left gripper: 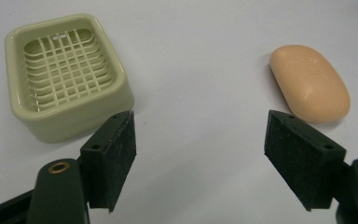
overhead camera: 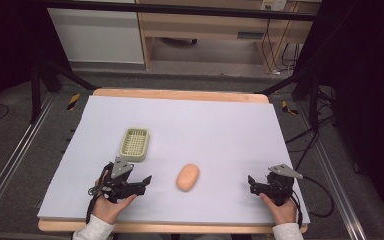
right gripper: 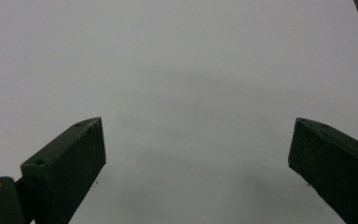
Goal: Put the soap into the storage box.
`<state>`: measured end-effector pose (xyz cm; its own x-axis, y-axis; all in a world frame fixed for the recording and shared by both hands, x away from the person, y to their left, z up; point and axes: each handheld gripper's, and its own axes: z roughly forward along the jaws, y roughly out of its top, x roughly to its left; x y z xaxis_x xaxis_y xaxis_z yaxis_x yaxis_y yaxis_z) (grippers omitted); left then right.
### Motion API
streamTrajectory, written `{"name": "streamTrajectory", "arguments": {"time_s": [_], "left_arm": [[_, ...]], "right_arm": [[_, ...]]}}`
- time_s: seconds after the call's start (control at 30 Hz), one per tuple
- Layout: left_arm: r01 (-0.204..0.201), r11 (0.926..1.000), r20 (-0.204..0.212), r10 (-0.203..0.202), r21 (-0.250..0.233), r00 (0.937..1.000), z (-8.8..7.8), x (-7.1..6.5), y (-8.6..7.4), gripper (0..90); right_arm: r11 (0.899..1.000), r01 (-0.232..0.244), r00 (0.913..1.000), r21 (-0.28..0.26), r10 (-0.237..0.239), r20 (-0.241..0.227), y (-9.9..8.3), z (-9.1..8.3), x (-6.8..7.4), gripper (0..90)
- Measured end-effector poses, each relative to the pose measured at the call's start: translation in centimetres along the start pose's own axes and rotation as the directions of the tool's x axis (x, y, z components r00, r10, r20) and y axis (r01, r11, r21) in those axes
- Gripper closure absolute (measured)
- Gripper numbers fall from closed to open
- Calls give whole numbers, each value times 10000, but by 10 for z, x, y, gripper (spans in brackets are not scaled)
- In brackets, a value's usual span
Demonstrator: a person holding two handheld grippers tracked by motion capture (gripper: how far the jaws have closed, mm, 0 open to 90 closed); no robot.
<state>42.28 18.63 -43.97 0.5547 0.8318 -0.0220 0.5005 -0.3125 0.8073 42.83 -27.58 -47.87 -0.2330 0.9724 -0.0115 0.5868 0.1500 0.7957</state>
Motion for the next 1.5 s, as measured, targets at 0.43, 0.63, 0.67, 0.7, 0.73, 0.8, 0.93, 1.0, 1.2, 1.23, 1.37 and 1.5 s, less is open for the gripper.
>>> {"name": "streamTrajectory", "arguments": {"time_s": [0.43,0.63,0.67,0.7,0.73,0.8,0.93,1.0,1.2,1.23,1.37,1.5], "left_arm": [[-264,9996,266,266,-73,9993,3,-14,24,260],[-397,9992,478,392,101,9981,10,-22,29,267],[-403,9991,515,397,117,9979,11,-24,30,269],[-374,9992,564,366,124,9977,12,-25,30,270],[-369,9992,593,361,137,9976,13,-26,30,271],[-483,9985,613,467,259,9970,15,-28,30,272],[-475,9985,713,453,286,9964,19,-31,32,273],[-507,9982,739,483,313,9961,20,-32,33,273],[-513,9980,840,481,357,9953,26,-38,37,273],[-513,9980,840,481,357,9953,26,-38,37,273],[-626,9970,947,581,449,9938,30,-43,39,274],[-664,9964,1020,608,526,9929,33,-45,41,277]], "right_arm": [[10000,-80,10000,-50,80,4,0,-1,-2,45],[10000,-52,10000,-34,52,-62,0,-1,-2,46],[10000,-61,10000,-11,61,-77,0,-1,-2,46],[10000,-65,9999,5,65,-83,0,-1,-2,47],[10000,-68,9999,9,68,-95,0,-1,-2,47],[10000,-68,9999,10,68,-95,0,-1,-2,47],[10000,-65,10000,13,65,-52,0,-1,-2,47],[10000,-90,9999,16,90,-66,0,-1,-2,47],[10000,-87,9999,-7,87,-77,0,-1,-2,47],[10000,-95,9999,-3,95,-80,0,-1,-2,47],[10000,-61,10000,24,61,-55,0,-1,-2,47],[10000,-85,9999,27,85,-58,0,-1,-2,47]]}}
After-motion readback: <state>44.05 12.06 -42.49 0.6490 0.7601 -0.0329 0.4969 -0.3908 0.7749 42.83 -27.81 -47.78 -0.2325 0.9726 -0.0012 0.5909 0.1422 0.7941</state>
